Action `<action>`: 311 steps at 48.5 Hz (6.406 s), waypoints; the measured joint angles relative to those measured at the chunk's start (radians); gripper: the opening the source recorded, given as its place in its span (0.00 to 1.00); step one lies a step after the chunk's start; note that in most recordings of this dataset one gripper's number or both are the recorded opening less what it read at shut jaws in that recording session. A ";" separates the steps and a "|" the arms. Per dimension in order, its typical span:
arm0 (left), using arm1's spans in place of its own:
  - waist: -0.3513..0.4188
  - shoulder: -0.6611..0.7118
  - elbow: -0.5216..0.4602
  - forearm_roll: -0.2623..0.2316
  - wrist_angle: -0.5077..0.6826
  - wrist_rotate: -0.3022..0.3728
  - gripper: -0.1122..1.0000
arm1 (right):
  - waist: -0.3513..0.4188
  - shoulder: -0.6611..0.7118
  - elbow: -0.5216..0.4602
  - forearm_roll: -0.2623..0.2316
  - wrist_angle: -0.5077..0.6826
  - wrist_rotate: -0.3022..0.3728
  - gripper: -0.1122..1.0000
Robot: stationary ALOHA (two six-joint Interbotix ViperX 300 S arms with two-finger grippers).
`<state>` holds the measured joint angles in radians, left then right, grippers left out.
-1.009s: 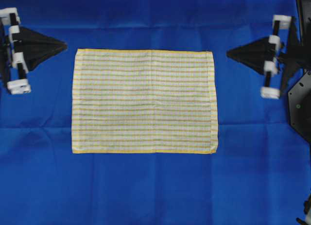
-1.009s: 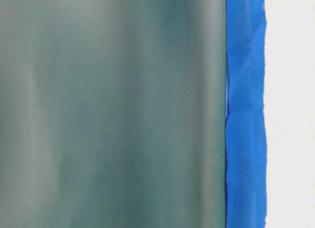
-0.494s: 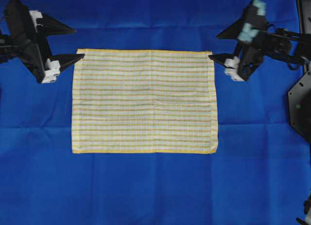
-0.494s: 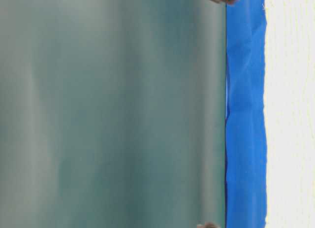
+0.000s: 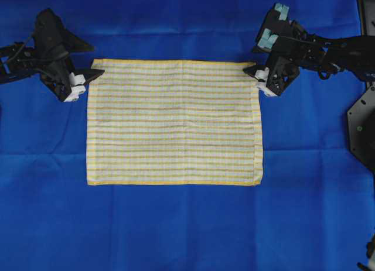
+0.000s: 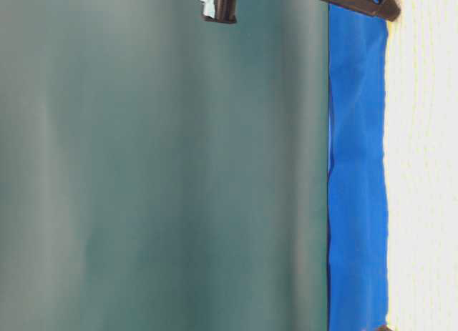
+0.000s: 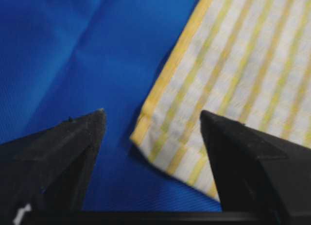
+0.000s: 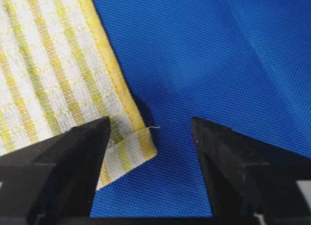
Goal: Fold the yellow towel.
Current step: 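Move both grippers to the towel's far corners and grasp them, then lift the far corners and fold them toward the near edge, then lower the folded edge onto the towel and open both grippers, then grasp the folded strip's left and right ends with both grippers, then lift the strip and rotate it to lie vertically, right gripper at top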
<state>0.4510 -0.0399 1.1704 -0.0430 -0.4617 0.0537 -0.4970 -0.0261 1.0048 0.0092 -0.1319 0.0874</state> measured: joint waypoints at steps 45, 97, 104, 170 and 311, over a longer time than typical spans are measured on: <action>0.003 -0.008 -0.038 0.000 0.086 0.021 0.14 | 0.005 -0.034 0.032 0.055 -0.012 0.003 0.15; -0.235 -0.262 0.002 -0.002 0.247 -0.061 0.14 | 0.192 -0.272 0.089 0.160 0.083 0.003 0.15; -0.333 -0.282 0.026 -0.002 0.250 -0.137 0.14 | 0.310 -0.316 0.115 0.235 0.081 0.005 0.15; -0.661 -0.264 0.023 -0.002 0.250 -0.348 0.14 | 0.716 -0.236 0.087 0.440 0.074 0.003 0.15; -0.428 -0.397 -0.207 -0.002 0.788 -0.256 0.14 | 0.405 -0.482 -0.012 0.242 0.430 -0.008 0.12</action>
<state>0.0230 -0.4372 0.9633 -0.0445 0.3267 -0.2025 -0.0920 -0.5077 0.9925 0.2516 0.2976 0.0798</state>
